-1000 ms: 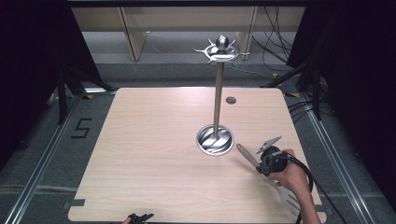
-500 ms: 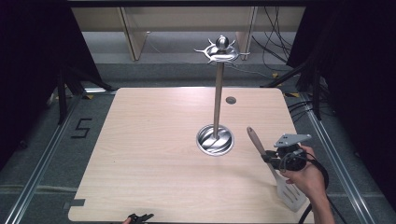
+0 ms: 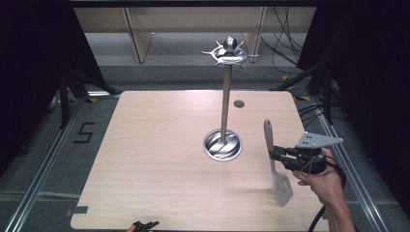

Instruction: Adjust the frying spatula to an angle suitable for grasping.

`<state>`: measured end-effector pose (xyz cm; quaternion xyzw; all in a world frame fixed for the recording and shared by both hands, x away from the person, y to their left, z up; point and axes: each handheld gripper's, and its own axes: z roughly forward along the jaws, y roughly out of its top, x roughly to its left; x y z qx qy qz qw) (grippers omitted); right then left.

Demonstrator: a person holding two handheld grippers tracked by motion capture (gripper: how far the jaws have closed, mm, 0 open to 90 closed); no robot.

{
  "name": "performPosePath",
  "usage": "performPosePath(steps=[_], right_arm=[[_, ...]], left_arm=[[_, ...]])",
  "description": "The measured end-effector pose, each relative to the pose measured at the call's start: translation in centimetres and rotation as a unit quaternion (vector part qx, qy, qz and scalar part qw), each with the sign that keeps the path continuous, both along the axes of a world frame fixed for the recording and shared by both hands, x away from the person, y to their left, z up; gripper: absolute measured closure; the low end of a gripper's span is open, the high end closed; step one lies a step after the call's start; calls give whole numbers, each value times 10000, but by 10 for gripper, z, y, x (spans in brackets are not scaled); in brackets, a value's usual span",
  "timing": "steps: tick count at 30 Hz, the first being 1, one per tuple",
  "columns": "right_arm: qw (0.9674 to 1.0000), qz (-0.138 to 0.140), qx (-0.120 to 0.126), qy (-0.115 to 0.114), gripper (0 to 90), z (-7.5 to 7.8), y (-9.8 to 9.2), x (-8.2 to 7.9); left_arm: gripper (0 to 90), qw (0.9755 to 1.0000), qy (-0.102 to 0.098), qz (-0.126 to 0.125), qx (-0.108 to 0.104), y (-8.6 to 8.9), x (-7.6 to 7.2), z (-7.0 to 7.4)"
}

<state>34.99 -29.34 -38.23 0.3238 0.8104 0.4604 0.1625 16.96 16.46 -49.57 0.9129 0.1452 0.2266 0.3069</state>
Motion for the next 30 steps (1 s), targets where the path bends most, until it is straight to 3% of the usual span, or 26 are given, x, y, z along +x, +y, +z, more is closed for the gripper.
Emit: performPosePath(steps=[2, 3, 4, 5, 6, 12, 13, 14, 18, 20, 21, 25, 26, 27, 28, 30], right_arm=[[9998, 50, 163, -80, 749, 0, 3, 1], [9998, 2, 179, -15, 749, 2, 4, 0], [9997, 75, 170, -129, 749, 3, 4, 2], [9997, 33, 216, -50, 749, 5, 6, 0], [9995, 19, 272, -185, 749, 7, 7, -1], [9980, 58, 519, -366, 750, 16, 11, -4], [9971, 109, 542, -520, 749, 17, 12, -2], [9971, 53, 606, -448, 750, 19, 14, -4], [9967, 69, 587, -554, 750, 24, 20, -3], [9956, 131, 629, -688, 750, 26, 23, 0], [9958, 137, 609, -673, 750, 29, 26, 1], [9952, 134, 647, -718, 750, 32, 33, 2], [9942, 142, 617, -870, 750, 34, 35, 6], [9950, 167, 623, -757, 750, 36, 37, 6], [9946, 195, 551, -853, 750, 39, 39, 8], [9946, 183, 621, -808, 750, 44, 44, 9]], left_arm=[[172, 10000, -10, 1, 16, 1, 0, 1], [172, 10000, 37, -36, 2, 1, 0, 1], [172, 10000, 33, -28, 2, 1, 0, 1], [172, 10000, -9, -2, -5, 1, 0, 1], [172, 10000, -3, -12, 15, 0, 0, 1], [172, 10000, 1, -8, -32, 0, -1, 1], [172, 10000, 28, -48, -6, 0, 0, 0], [172, 10000, -16, -4, -18, 0, 0, 0], [172, 10000, 56, -38, -46, 0, 0, 0], [172, 10000, -21, 21, 19, 0, 0, 0], [172, 10000, 41, -2, 37, 1, 0, 1], [172, 10000, -31, 45, 17, 0, 0, 0], [172, 10000, -44, 53, 31, 0, 0, -1], [172, 10000, -26, 56, 30, 0, 0, -1], [172, 10000, -18, 73, 14, 0, 0, -1], [172, 10000, 69, 4, -10, 1, 1, -1]])
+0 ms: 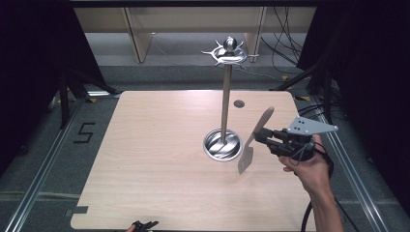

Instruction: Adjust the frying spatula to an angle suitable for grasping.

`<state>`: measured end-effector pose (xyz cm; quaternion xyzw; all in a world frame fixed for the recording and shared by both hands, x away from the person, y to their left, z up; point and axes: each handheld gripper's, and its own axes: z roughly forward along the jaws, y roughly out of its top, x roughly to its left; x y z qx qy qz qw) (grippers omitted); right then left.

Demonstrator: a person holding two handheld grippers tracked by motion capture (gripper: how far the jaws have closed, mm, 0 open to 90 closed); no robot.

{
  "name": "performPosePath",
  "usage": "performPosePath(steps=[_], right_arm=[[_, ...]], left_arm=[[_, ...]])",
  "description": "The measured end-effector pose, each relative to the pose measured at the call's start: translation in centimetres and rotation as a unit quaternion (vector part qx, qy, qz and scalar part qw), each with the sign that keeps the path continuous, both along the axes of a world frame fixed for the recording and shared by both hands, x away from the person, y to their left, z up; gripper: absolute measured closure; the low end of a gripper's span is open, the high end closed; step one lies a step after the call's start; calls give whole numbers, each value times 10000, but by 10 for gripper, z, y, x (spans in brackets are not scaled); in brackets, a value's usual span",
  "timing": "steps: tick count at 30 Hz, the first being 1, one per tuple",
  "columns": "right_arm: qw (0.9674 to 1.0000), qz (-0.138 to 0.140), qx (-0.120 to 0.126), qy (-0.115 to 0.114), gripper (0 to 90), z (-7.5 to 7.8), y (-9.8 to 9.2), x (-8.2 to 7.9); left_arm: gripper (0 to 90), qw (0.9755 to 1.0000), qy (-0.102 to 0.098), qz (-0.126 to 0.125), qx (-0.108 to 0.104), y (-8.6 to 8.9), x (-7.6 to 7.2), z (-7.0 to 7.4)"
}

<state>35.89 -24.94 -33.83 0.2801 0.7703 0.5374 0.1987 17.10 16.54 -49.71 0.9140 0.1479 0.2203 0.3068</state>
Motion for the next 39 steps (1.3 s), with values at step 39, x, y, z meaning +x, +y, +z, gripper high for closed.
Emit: performPosePath(steps=[39], right_arm=[[9987, -74, -481, 118, 750, 73, 59, 66]], left_arm=[[172, 10000, -31, -6, 51, -1, -1, 0]])
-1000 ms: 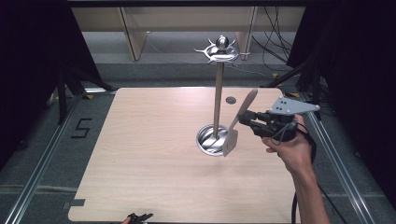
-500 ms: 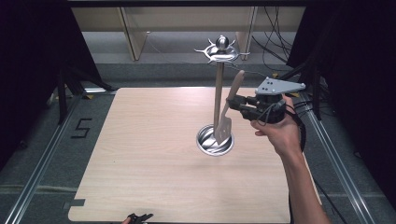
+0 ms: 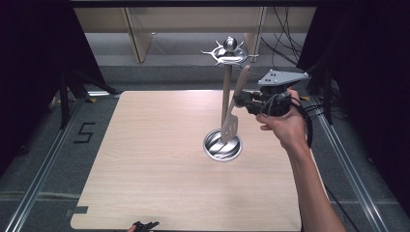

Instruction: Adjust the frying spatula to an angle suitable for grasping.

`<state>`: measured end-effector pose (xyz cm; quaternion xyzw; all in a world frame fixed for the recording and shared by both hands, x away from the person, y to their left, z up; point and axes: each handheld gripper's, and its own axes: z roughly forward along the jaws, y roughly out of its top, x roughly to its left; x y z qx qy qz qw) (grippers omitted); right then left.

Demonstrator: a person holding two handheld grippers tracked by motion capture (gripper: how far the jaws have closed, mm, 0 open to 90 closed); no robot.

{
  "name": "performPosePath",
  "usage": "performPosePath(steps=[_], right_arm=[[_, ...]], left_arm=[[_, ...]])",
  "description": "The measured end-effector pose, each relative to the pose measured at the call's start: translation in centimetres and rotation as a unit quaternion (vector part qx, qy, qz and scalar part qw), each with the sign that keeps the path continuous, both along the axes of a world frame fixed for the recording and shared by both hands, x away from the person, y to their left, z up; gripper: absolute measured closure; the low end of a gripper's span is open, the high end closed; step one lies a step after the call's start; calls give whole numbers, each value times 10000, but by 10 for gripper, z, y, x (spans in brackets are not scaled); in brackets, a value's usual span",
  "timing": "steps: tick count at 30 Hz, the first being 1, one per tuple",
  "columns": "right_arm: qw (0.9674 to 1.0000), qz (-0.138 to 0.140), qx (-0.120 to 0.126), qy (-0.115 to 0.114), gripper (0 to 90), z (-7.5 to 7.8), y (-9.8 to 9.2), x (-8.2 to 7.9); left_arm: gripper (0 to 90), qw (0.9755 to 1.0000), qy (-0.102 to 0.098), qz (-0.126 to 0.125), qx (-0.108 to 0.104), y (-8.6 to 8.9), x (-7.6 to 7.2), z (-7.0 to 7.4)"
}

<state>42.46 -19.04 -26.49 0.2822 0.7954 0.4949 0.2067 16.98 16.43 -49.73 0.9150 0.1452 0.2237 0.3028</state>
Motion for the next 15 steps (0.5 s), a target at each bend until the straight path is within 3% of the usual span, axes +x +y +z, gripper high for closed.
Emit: performPosePath(steps=[3, 6, 8, 15], right_arm=[[10000, -76, 44, -47, 750, 0, 2, 1], [9999, -42, -100, -35, 750, 3, 2, 3], [9999, -69, -70, 46, 750, 3, 3, 3], [9997, -56, -230, 13, 750, 3, 5, 5]], left_arm=[[172, 10000, -75, 30, 17, 0, -1, 0], [172, 10000, 14, -18, -3, 0, 0, 0], [172, 10000, 21, -18, -43, 0, -1, 0], [172, 10000, 14, -19, -21, 0, -1, 0]])
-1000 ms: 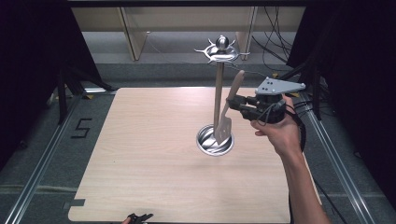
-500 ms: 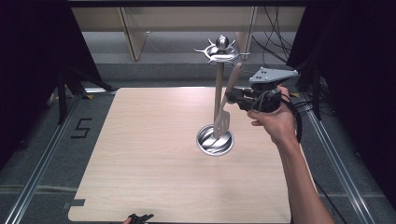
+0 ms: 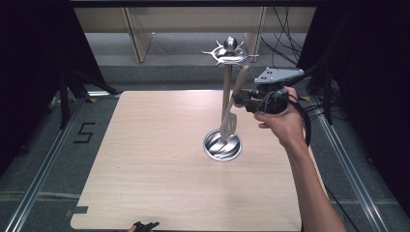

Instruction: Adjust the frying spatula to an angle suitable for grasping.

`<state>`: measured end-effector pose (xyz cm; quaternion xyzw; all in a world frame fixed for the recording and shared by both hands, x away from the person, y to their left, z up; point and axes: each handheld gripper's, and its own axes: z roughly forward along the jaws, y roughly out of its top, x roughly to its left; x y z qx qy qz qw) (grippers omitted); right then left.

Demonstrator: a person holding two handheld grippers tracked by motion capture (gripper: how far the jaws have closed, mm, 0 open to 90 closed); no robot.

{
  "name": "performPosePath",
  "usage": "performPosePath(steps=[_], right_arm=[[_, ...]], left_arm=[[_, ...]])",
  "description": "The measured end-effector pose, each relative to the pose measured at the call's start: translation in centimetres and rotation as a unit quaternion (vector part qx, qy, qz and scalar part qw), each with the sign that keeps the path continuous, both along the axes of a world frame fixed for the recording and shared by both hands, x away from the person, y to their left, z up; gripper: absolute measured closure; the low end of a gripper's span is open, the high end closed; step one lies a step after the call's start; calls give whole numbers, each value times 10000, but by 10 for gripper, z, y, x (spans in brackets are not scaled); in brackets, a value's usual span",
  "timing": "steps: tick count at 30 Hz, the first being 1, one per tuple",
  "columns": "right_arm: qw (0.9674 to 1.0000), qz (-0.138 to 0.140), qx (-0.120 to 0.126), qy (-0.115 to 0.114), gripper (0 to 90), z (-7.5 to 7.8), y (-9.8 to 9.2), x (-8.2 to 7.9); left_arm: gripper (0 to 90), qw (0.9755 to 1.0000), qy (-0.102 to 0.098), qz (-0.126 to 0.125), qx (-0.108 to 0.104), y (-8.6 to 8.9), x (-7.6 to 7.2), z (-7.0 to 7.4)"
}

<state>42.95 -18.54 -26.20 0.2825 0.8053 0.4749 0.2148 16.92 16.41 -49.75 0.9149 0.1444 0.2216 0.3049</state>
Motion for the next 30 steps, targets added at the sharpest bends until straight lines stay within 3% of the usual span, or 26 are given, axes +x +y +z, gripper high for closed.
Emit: performPosePath(steps=[4, 6, 7, 8, 10, 12, 21, 22, 23, 30], right_arm=[[10000, 24, -8, 15, 749, 1, 1, 1], [10000, -89, 44, -8, 748, 0, 2, 1], [9999, -84, 45, 78, 747, 0, 2, 1], [10000, -1, 29, 0, 747, 0, 1, 2], [9999, 26, 102, 52, 747, -1, 2, 2], [9998, -21, 203, -42, 746, -3, 2, 1], [9992, 18, 403, 48, 742, -7, -5, 0], [9992, 84, 391, -30, 741, -8, -6, 1], [9989, 5, 464, 85, 738, -8, -8, -1], [9988, 62, 477, 6, 731, -9, -8, -4]], left_arm=[[172, 10000, 14, -4, -27, 0, 0, 0], [172, 10000, -5, -2, 4, 0, 0, 0], [172, 10000, -26, 18, 4, 0, 0, 0], [172, 9999, -103, 59, 29, 0, 0, 0], [172, 10000, -57, 31, 31, 0, 0, 0], [172, 10000, 19, 0, -20, 0, 0, 0], [171, 10000, 10, -18, 31, 0, 0, 0], [171, 10000, 6, -19, 34, 0, 0, 0], [171, 10000, 15, -23, 47, 0, 0, 0], [171, 10000, 24, -43, 14, -2, 1, -2]])
